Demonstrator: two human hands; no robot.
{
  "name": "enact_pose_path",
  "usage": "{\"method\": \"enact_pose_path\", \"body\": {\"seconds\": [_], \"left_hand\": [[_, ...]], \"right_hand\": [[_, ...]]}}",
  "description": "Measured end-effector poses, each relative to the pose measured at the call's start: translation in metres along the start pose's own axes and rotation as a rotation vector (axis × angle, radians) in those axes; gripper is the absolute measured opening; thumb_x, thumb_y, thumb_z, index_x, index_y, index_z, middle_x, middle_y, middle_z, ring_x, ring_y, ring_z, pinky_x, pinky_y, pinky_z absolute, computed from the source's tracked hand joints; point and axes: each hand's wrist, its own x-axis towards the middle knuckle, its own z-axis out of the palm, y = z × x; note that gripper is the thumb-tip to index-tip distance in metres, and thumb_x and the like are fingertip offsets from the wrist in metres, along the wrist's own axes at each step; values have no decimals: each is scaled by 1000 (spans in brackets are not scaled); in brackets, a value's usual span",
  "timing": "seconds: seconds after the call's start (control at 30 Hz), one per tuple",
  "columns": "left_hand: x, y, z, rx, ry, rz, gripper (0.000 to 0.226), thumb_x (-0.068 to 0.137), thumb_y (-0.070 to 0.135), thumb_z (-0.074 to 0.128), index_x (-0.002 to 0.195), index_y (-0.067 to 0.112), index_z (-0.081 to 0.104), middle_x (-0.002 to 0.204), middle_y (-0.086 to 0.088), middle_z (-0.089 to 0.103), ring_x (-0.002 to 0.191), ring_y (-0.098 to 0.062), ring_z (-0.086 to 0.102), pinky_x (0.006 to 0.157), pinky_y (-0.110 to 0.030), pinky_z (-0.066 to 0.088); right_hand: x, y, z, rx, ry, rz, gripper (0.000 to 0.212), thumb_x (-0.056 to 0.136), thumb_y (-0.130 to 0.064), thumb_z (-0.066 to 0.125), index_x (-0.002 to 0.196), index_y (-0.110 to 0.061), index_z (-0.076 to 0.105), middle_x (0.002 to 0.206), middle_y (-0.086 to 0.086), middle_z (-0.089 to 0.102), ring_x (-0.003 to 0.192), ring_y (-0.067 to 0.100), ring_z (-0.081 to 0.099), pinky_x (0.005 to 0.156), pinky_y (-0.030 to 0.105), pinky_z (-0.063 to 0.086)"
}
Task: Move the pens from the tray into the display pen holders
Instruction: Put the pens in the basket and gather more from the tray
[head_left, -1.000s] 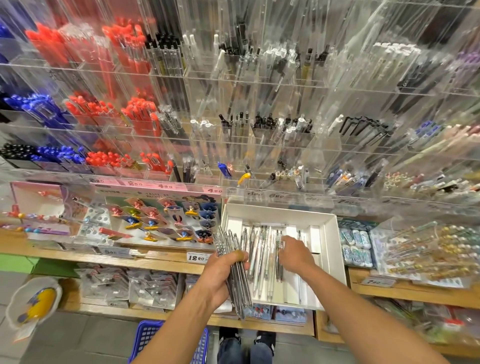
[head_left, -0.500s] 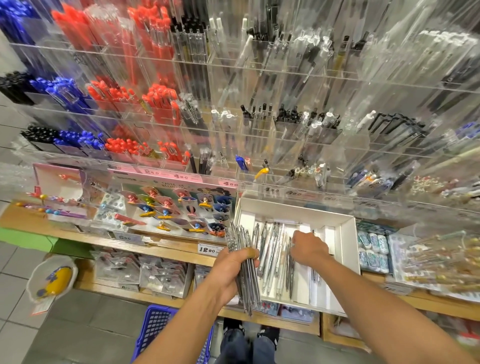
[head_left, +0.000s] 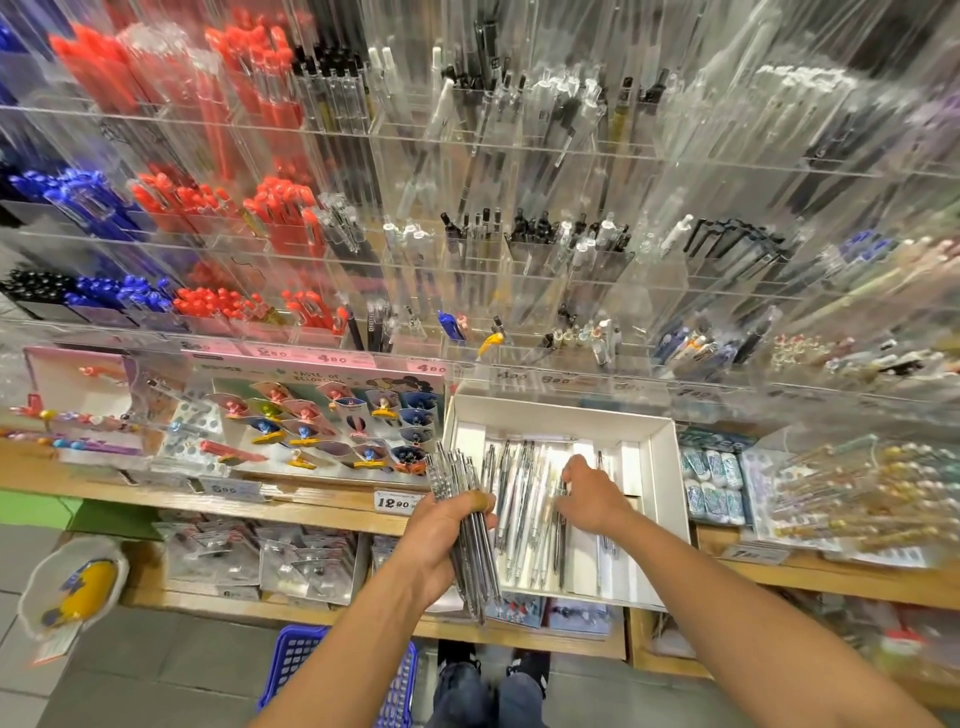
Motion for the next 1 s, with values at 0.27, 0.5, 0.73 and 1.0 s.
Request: {"method": "enact_pose_path", "body": {"seconds": [0.27,0.5,0.73,1.0], "left_hand": [[-4,-2,-4,-20,-69,32,20,88,3,64,106,-6,63,76,-12,66,65,-19,61,59,-32,51],[-10,0,-16,-60,-156,41,6,88,2,59,84,3,64,70,-10,64,60,-18,60,53,-30,50],[-21,-5,-33,-59,-160,68,4,86,0,60,85,0,64,69,-12,64,56,-18,61,46,-27,50],[-47,-10,-60,-153,-112,165,13,78,-2,69,90,-7,67,76,-16,67,67,-23,65,62,-32,55]], "right_hand": [[-18,8,2,291,-125,53,14,97,-14,56,109,-7,52,89,8,68,57,8,65,69,33,57],[-44,7,-2,357,-66,49,8,102,-19,46,107,-14,48,80,6,67,57,10,62,51,21,47],[-65,-12,-17,560,132,-110,21,95,-41,58,101,-22,55,98,-6,63,79,11,62,64,25,44],[-76,-53,-15,848,-60,-209,22,93,-31,63,94,-12,53,83,6,60,64,14,59,57,27,49]]}}
